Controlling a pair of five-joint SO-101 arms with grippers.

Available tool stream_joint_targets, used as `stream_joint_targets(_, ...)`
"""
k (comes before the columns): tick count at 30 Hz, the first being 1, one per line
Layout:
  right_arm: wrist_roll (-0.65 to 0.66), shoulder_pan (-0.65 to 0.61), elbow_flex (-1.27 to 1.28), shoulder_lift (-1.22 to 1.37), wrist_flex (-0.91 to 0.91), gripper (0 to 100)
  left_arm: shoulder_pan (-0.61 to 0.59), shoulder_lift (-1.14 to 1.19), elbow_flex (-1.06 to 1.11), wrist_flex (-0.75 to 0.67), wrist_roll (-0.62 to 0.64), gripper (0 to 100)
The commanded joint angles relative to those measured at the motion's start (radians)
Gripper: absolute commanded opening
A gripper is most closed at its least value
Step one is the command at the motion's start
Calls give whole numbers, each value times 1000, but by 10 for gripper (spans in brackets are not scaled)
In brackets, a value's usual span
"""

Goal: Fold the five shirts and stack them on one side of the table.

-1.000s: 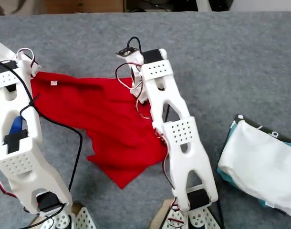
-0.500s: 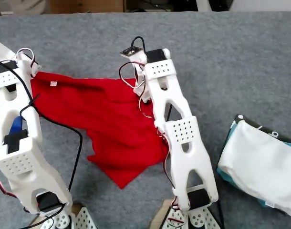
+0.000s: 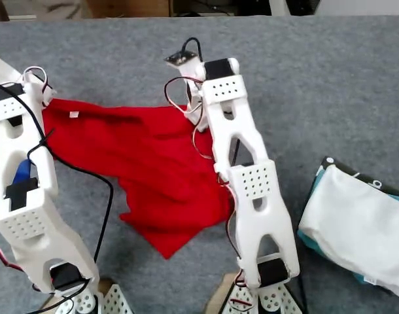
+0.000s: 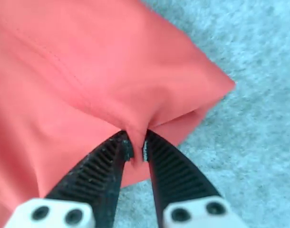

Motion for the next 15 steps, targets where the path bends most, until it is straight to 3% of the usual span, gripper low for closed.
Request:
stream_joint_targets(1, 9, -8, 16, -113, 17, 8, -6, -4, -2, -17, -9, 19)
stream_joint_targets(7, 49, -33, 58, -125, 15, 16, -8, -2, -9, -15, -9, 19)
stream_joint_targets(12, 78, -50, 99, -120, 14, 178, -6, -2, -9, -15, -28, 19)
stream_joint_targets(15, 78, -51, 99, -120, 11, 108, -6, -2, -8, -15, -49, 19)
